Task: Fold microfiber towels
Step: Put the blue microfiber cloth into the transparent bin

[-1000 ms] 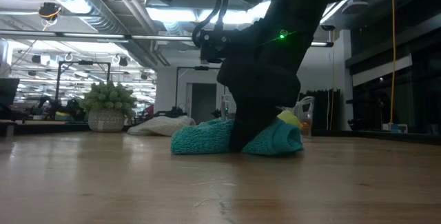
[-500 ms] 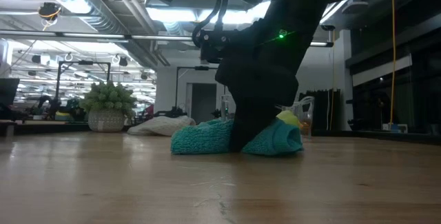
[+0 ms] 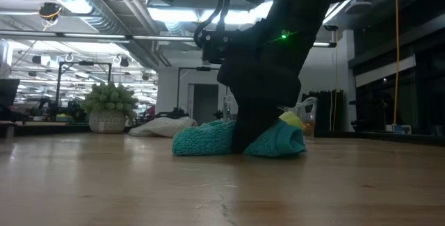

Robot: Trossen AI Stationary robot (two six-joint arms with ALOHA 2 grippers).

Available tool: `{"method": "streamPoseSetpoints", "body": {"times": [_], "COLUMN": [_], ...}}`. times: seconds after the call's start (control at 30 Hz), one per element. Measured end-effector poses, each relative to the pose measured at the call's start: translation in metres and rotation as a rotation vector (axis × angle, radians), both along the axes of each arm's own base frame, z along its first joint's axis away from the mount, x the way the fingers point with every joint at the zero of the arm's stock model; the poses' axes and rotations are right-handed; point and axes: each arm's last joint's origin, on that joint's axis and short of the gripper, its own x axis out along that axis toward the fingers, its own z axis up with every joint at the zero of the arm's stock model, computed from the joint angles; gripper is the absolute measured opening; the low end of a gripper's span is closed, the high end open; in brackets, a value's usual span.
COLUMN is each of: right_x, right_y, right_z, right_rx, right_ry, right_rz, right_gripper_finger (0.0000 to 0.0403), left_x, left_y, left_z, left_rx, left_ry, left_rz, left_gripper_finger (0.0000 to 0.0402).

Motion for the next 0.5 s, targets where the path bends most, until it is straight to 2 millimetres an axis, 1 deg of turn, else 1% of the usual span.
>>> {"method": "streamPoseSetpoints", "body": {"times": [0.2,0.3,0.4,0.43,0.5], "right_x": [-0.001,-0.006,-0.013,-0.013,-0.018], "right_y": [0.000,-0.003,-0.008,-0.009,-0.010], "right_z": [0.000,0.008,0.022,0.031,0.053], "right_rx": [-0.016,-0.082,-0.119,-0.128,-0.163], "right_ry": [0.003,0.040,0.102,0.082,0.071], "right_rz": [-0.005,-0.019,-0.026,-0.031,-0.042], "right_gripper_finger": [0.0020,0.0016,0.0015,0.0015,0.0015], "left_x": [0.000,0.000,0.000,0.000,0.000], "left_y": [0.000,0.000,0.000,0.000,0.000], "left_z": [0.000,0.000,0.000,0.000,0.000], "left_rx": [0.000,0.000,0.002,0.002,0.002], "left_ry": [0.000,0.001,0.004,0.004,0.004], "left_rz": [0.001,0.001,0.000,0.000,0.001], "left_gripper_finger": [0.0109,0.0109,0.0109,0.0109,0.0109]}}
